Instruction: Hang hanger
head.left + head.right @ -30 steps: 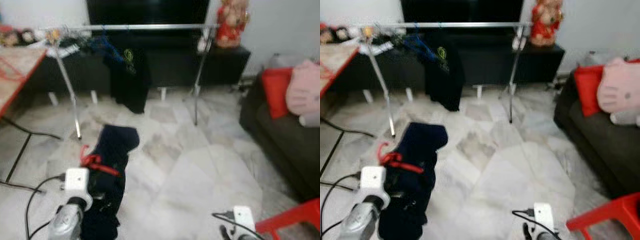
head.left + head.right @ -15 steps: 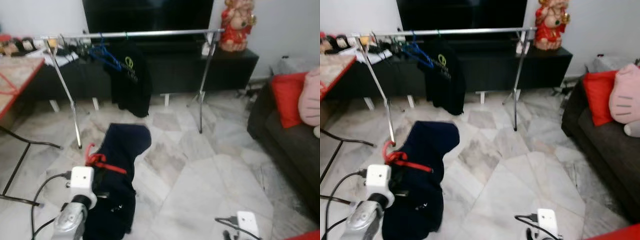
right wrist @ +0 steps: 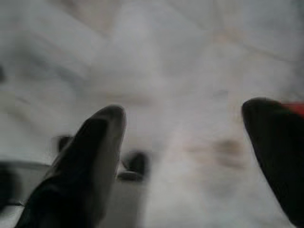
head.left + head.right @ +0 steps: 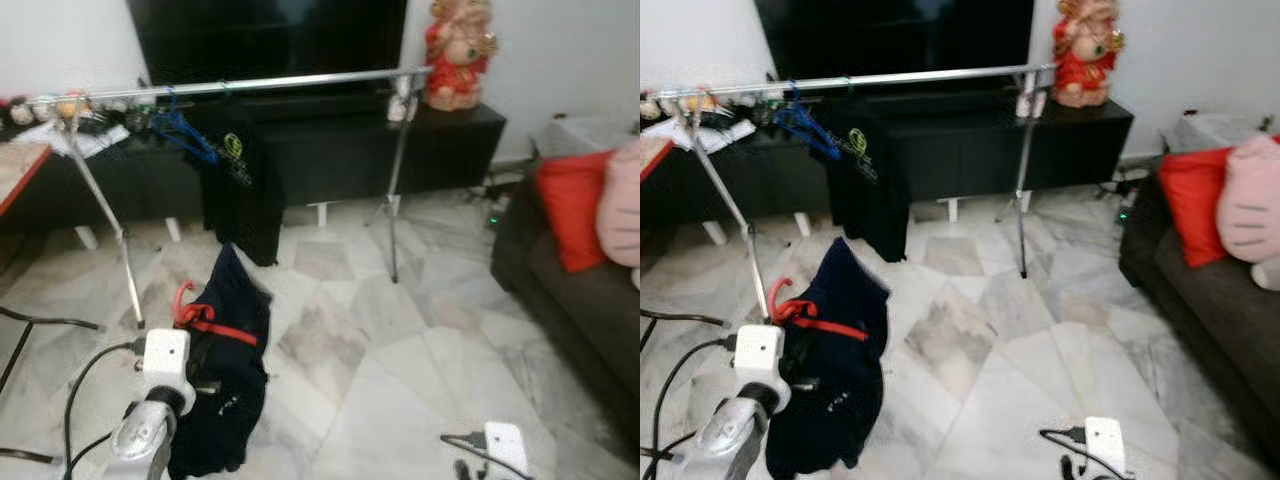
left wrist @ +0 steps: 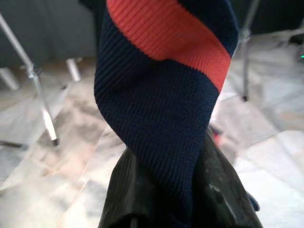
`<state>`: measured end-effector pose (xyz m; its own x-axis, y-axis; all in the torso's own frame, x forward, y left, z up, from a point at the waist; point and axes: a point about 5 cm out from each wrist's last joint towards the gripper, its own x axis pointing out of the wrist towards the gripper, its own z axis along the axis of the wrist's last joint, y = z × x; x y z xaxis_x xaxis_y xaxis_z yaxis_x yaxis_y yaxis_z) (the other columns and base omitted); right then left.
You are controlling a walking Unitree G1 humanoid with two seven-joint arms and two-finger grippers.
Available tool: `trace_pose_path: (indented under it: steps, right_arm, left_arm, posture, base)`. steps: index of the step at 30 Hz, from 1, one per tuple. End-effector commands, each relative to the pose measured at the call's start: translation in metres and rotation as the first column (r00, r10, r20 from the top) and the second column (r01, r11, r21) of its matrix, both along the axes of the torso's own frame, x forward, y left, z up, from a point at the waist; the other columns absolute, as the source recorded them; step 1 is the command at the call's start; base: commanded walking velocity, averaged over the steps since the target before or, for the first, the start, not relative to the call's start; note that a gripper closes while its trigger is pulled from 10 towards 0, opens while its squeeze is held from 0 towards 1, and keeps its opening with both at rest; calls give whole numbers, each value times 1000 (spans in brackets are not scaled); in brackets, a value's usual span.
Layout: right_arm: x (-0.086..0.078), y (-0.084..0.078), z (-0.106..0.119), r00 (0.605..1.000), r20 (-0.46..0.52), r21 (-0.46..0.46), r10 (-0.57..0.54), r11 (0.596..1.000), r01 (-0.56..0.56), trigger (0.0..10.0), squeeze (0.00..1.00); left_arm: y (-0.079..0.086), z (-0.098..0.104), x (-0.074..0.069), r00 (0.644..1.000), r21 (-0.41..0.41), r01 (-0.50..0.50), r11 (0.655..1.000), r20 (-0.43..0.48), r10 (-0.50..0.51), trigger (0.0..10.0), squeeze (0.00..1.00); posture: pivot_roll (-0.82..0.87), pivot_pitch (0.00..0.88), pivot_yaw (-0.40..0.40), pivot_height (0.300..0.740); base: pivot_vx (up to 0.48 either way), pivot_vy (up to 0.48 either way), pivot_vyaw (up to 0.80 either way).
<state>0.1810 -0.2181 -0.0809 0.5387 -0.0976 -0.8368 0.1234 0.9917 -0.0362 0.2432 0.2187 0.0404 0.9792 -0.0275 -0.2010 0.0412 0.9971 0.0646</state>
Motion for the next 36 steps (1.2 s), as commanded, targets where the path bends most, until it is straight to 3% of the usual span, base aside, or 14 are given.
trace_pose_path:
  steps: [1,36]
  right_arm:
    - [-6,-11,0,1000,-13,-19,-26,1000,25,10000,0]
    - [-4,-12,1,1000,-9,3,-15,1000,15,10000,0]
  left_arm:
    - [-5,11,8,998,11,23,1000,49,-24,10000,0]
    - [-9,7,4,999,35,26,999,39,-27,10000,0]
  posture:
    - [67,0,7,740]
    - [69,0,-16,740]
  base:
    - [390,0,0]
    - [391,0,0]
